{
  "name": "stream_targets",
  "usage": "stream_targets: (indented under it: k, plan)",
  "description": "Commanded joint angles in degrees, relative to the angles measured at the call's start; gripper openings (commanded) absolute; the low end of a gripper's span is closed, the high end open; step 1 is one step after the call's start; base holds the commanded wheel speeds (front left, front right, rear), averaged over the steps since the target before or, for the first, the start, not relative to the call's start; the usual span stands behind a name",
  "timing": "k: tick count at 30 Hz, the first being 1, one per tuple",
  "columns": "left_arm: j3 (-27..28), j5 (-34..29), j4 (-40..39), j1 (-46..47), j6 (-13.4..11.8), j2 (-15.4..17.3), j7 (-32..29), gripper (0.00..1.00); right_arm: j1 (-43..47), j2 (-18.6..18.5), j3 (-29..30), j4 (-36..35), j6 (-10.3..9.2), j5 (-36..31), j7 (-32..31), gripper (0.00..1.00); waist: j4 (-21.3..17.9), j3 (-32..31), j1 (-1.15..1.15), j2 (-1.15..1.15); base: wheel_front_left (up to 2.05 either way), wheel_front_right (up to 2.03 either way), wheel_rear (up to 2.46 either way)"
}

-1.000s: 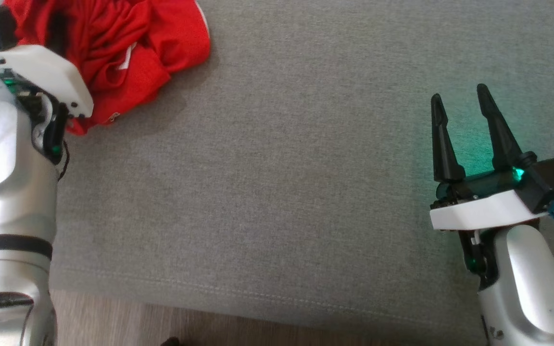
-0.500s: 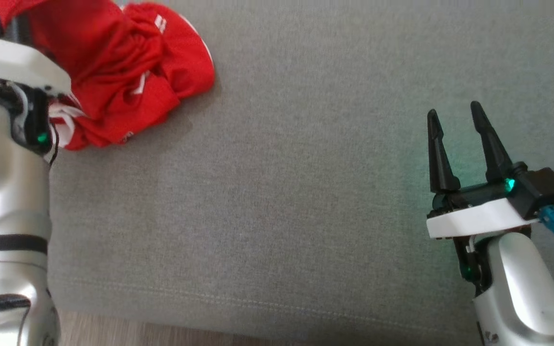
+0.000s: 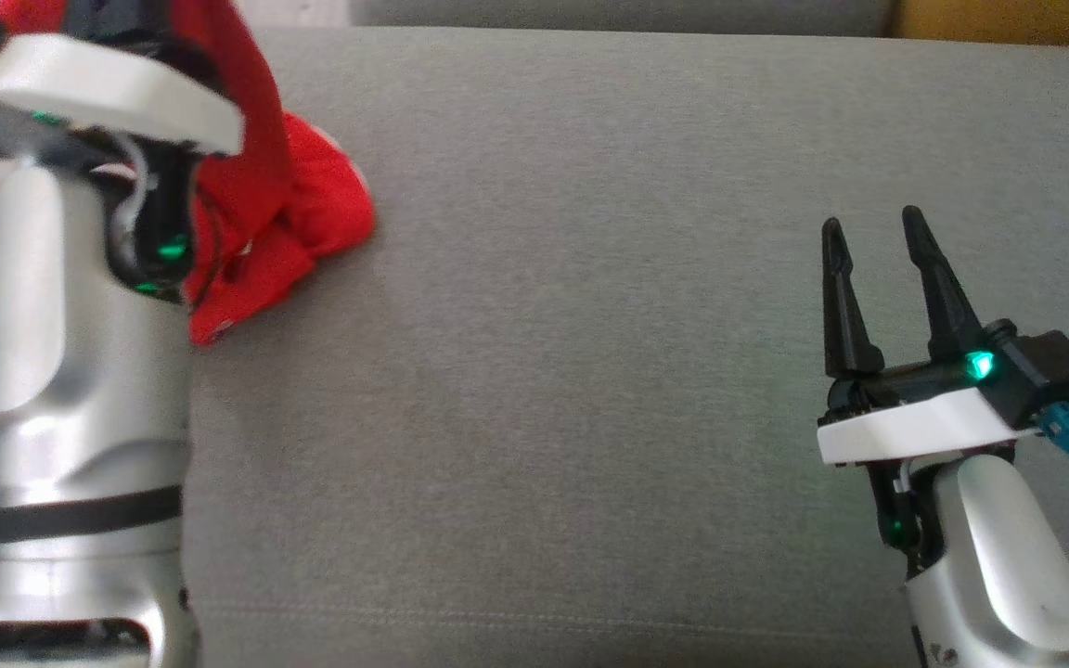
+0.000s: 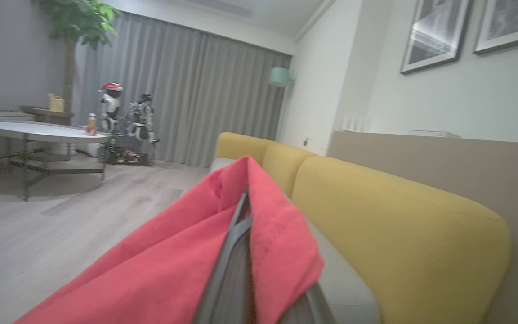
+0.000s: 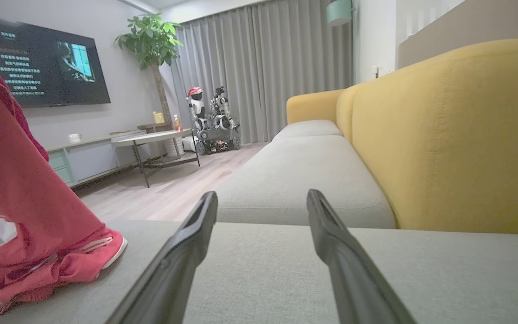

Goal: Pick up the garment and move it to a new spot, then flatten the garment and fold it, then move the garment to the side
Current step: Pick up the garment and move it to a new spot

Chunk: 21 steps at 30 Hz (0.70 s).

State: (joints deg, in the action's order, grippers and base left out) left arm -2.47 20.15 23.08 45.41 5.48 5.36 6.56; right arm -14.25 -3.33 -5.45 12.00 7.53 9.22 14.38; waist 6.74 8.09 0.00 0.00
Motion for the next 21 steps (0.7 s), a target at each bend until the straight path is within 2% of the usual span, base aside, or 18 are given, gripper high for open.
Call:
stream_targets:
  k: [1,6,10,11,21]
  plan:
    - [0.3,0.4,-4.0,2.0,-0.5,1.0,-1.3,0.00,-0.9,0.4,-1.3,-2.4,-0.04,0.6,0.6,1.00,-2.2,-0.4,0.00,0.00,0.00,0.00,0.00]
    - [-4.1,1.5,-8.2,2.5,-1.9,-1.4,-4.8,0.00,-2.0,0.4,-0.6,-3.8,-0.04,1.2,0.6,1.00,-6.6,0.5,0.00,0.00,0.00,0.00,0.00]
    - [-7.6,2.5,-8.8,3.0,-3.2,-2.2,-5.4,0.00,-3.0,0.4,0.2,-4.9,-0.04,1.8,0.6,1.00,-9.7,1.6,0.00,0.00,0.00,0.00,0.00]
    - [-10.4,3.9,-8.7,3.7,-4.4,-2.4,-5.0,0.00,-3.7,0.4,1.0,-5.7,-0.04,2.3,0.6,1.00,-11.9,2.5,0.00,0.00,0.00,0.00,0.00]
    - [-32.5,18.0,-2.8,11.7,-16.4,-2.5,3.5,0.00,-7.0,0.5,2.3,-7.9,-0.04,5.9,0.6,1.00,-24.1,7.1,0.00,0.00,0.00,0.00,0.00]
